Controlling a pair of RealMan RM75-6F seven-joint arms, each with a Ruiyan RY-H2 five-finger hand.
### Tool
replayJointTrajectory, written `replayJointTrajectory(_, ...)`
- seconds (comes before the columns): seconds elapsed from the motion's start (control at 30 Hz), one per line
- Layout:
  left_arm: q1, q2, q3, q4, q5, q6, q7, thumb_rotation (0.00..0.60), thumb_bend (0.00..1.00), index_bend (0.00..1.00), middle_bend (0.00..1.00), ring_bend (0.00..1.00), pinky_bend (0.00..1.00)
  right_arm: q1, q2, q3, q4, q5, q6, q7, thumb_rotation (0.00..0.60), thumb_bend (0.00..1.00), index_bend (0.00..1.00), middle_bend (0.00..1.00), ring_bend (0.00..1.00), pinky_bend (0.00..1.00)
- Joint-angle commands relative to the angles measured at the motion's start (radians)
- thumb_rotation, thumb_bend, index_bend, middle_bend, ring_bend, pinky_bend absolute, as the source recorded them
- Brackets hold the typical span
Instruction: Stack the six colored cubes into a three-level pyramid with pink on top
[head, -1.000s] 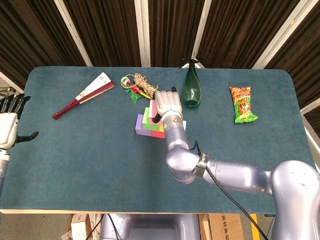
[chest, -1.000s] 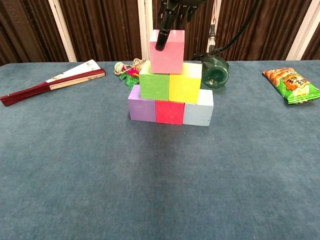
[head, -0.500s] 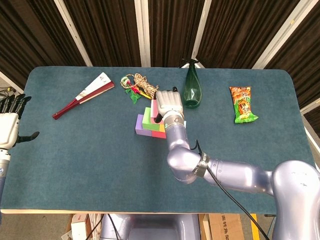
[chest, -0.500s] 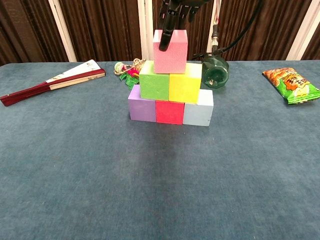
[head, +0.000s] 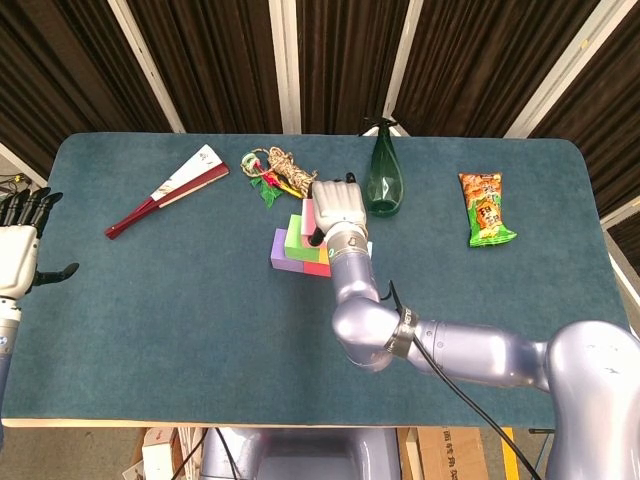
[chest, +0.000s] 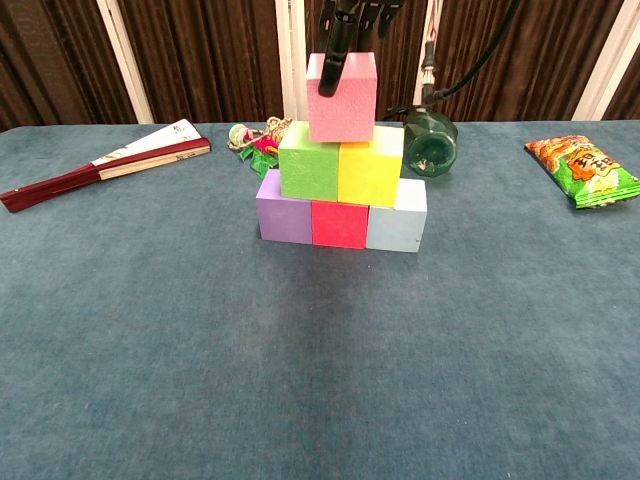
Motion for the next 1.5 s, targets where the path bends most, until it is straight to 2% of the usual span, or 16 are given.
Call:
replayJointTrajectory(0.03,0.0,0.001,0.002,-0.001,0.001,-0.001,0.001,0.6,0.2,0.11,0.04,0.0,0.0,0.0,-0.002,0.0,0.001,0.003,0.003,0.0,0.6,0.25,0.45,0.32,0.19,0.01)
replayJointTrajectory(1.5,-0.002,-0.01,0.003,0.015,-0.006,-0.007,0.008,0.6,0.2,0.11,0.04,0.0,0.0,-0.009,-0.031,0.025,0.03,0.014,0.022,-0.013,0.6,0.25,0.37,0.27,0.15,0.01)
